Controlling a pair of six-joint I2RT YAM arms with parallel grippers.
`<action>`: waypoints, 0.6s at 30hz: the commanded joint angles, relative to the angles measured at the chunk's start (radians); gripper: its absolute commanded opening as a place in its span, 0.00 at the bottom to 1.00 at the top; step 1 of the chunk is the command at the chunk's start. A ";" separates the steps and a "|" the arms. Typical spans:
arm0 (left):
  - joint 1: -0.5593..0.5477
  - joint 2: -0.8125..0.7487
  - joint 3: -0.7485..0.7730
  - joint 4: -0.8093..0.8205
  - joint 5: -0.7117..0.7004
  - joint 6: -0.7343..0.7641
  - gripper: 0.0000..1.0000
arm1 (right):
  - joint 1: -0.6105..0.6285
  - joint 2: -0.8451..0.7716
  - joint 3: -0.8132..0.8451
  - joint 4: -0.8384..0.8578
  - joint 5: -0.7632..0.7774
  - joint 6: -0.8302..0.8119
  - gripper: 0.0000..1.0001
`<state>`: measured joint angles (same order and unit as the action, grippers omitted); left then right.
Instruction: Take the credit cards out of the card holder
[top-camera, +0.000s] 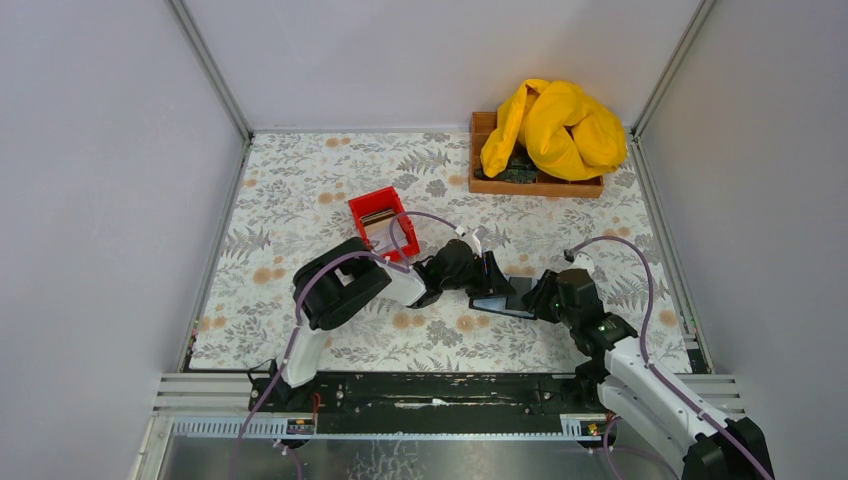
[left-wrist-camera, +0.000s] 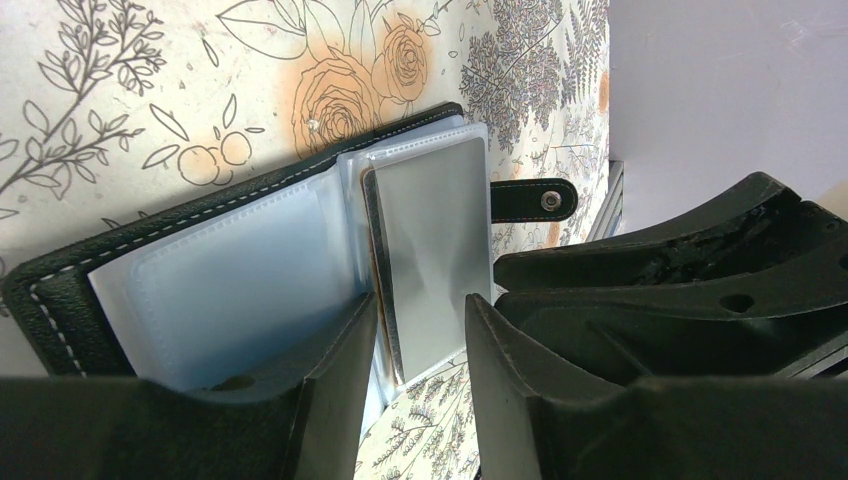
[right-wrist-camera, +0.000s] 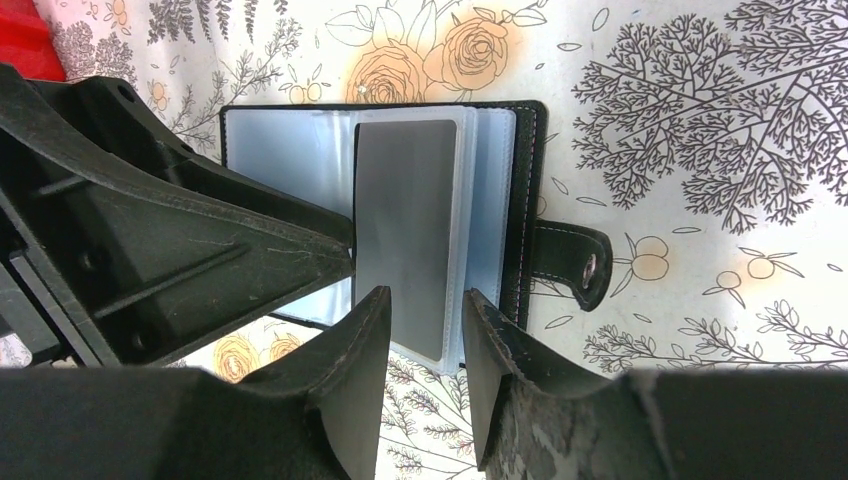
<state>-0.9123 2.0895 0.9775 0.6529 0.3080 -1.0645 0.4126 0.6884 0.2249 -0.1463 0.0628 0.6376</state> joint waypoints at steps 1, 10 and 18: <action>0.000 0.058 -0.016 -0.107 -0.013 0.026 0.46 | 0.005 0.005 0.010 0.011 0.014 0.006 0.40; 0.001 0.059 -0.022 -0.101 -0.007 0.023 0.46 | 0.006 -0.025 0.007 -0.019 0.082 0.045 0.41; 0.002 0.063 -0.019 -0.096 0.000 0.023 0.46 | 0.006 -0.025 0.002 0.003 0.040 0.022 0.41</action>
<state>-0.9104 2.0899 0.9775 0.6544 0.3145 -1.0645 0.4126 0.6712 0.2249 -0.1726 0.1116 0.6682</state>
